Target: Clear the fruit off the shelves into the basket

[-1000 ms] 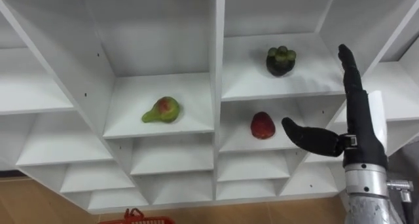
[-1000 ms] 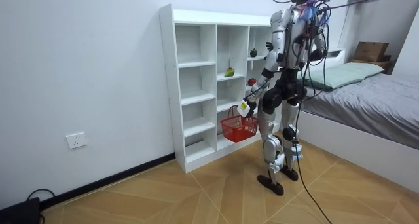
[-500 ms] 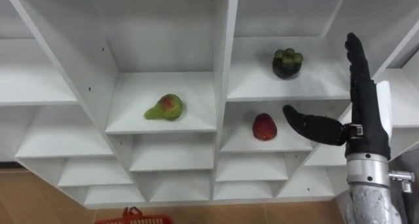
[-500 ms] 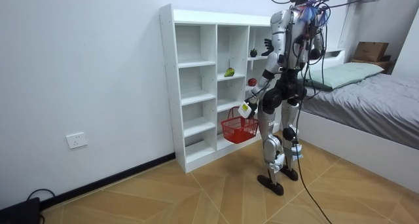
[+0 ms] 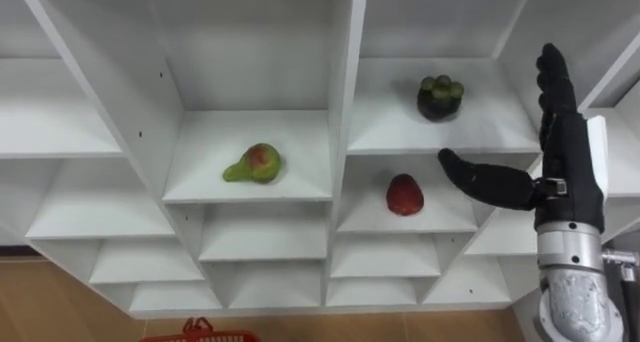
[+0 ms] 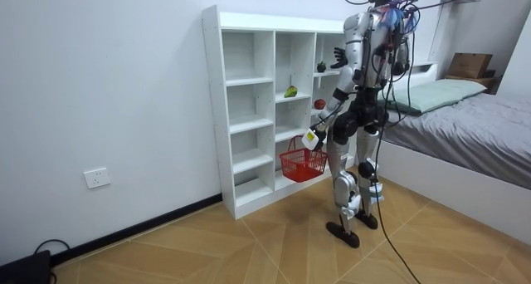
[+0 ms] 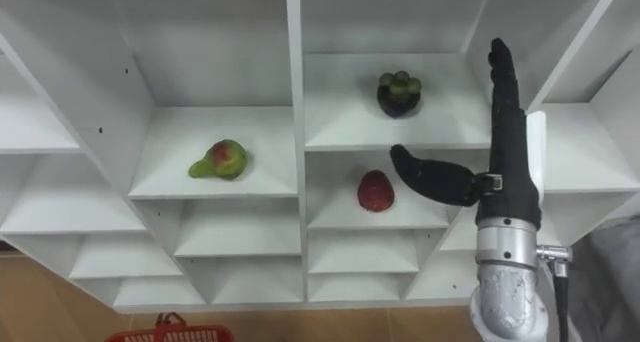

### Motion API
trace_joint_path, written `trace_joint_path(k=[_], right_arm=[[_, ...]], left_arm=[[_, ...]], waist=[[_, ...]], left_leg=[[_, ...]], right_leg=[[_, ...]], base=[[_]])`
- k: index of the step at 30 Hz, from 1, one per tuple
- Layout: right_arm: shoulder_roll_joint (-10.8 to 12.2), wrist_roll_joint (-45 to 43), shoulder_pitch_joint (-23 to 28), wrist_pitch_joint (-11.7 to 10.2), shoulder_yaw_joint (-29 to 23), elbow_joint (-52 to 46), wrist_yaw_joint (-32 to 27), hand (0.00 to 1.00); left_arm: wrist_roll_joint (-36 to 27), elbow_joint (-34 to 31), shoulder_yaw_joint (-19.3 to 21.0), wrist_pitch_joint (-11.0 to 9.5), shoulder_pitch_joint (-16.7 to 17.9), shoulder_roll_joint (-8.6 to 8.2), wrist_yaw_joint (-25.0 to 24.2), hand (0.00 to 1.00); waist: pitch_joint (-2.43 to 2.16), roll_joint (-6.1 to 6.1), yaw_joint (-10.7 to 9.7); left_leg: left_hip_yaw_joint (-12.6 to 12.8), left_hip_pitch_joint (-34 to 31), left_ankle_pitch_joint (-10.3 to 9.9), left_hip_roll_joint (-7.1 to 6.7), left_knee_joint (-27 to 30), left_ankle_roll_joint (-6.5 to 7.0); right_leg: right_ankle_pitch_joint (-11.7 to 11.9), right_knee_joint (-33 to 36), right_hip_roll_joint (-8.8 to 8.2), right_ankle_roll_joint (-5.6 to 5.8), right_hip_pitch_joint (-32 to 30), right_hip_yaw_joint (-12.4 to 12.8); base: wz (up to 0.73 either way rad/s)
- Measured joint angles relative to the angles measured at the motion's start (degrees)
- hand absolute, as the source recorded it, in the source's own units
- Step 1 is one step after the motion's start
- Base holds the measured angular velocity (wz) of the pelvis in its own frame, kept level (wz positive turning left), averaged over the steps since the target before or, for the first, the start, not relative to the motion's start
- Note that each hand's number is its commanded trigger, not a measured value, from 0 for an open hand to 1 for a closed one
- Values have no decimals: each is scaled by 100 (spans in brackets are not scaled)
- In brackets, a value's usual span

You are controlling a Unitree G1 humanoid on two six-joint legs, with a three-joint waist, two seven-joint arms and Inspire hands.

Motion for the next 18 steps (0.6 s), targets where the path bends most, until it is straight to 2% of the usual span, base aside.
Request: trace_joint_path(k=[6, 12, 18], right_arm=[[-34, 130, -323, 1, -35, 289, 89, 0], [-66, 507, -432, 155, -34, 358, 155, 0], [-271, 734, -530, 239, -31, 365, 241, 0]], left_arm=[[0, -2, -2, 5, 7, 1, -44, 100], [-1, -2, 7, 8, 3, 2, -45, 100], [-7, -3, 0, 13, 17, 2, -70, 100]], waist=[[4, -24, -6], [18, -57, 14], [-1, -95, 41]], left_leg=[[-37, -9, 0, 0, 4, 0], [-77, -8, 0, -3, 7, 0], [-102, 16, 1, -4, 9, -1]], right_leg=[[0, -3, -6, 0, 7, -52], [0, -5, -7, 0, 0, -72], [0, -3, -7, 0, 22, -83]], base=[[3], [0], [0]])
